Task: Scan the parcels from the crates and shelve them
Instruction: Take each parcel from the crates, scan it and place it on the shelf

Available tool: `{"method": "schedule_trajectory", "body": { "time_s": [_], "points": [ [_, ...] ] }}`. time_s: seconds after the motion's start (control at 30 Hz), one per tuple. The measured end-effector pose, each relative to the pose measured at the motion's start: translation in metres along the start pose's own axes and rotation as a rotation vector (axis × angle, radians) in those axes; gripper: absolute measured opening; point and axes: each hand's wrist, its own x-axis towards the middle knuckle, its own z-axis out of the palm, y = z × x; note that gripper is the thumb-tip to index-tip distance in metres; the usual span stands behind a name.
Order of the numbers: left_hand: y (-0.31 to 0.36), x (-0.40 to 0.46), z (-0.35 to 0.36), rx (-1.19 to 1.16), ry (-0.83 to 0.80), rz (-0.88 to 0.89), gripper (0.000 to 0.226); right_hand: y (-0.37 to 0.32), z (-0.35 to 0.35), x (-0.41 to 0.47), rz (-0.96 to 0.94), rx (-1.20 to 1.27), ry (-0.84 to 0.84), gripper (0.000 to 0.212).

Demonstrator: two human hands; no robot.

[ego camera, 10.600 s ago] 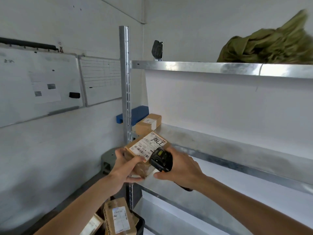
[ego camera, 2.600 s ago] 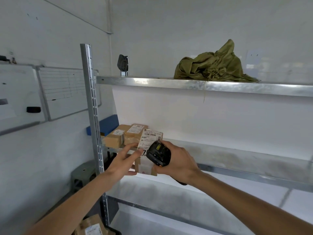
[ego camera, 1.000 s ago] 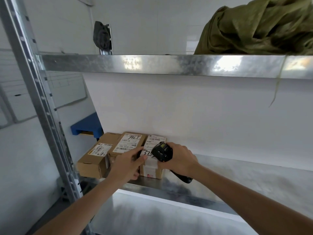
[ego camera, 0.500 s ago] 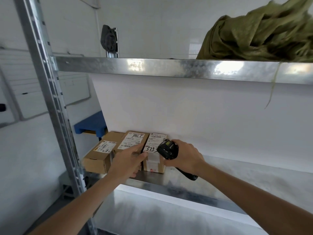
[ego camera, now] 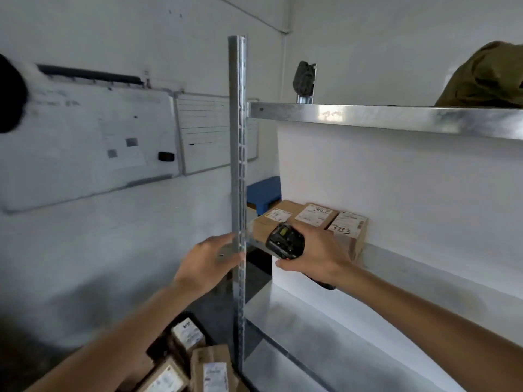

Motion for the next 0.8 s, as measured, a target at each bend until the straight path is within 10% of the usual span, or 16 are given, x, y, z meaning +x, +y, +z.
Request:
{"method": "schedule_trajectory", "body": {
  "time_s": [0.43, 0.8],
  "points": [
    [-0.234, -0.221, -0.141, 0.241, 0.246, -0.554, 0.062, -0.232, 0.201, -0.018, -0.398, 0.066, -0.377, 0.078],
    [-0.414, -0.317, -0.079, 0.165, 0.166, -0.843, 0.063, -0.292, 0.421, -0.04, -0.405, 0.006, -0.621, 0.063]
  ]
}}
